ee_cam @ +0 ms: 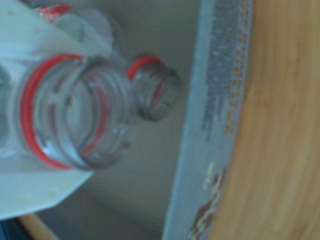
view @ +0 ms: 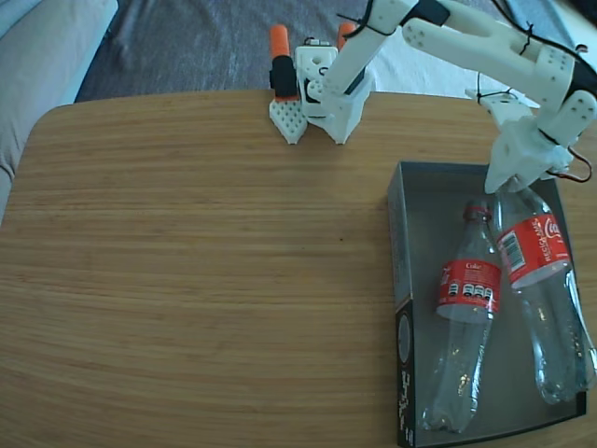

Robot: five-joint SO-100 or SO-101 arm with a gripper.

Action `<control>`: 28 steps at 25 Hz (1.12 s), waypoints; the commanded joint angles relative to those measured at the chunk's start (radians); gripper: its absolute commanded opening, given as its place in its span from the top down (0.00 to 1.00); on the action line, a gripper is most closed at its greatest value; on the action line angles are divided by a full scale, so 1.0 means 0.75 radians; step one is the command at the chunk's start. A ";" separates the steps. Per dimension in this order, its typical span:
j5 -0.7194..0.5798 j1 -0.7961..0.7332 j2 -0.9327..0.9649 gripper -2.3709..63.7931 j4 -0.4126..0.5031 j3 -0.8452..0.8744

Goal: Grasp the bottles and put them in the box.

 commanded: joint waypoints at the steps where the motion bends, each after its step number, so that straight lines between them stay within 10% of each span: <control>1: -0.063 0.014 0.029 0.96 0.035 -0.078; 11: -0.059 0.037 0.029 0.93 0.020 -0.092; 18: -0.074 0.039 0.029 0.50 0.020 -0.076; 28: -0.045 0.223 0.031 0.49 -0.018 -0.092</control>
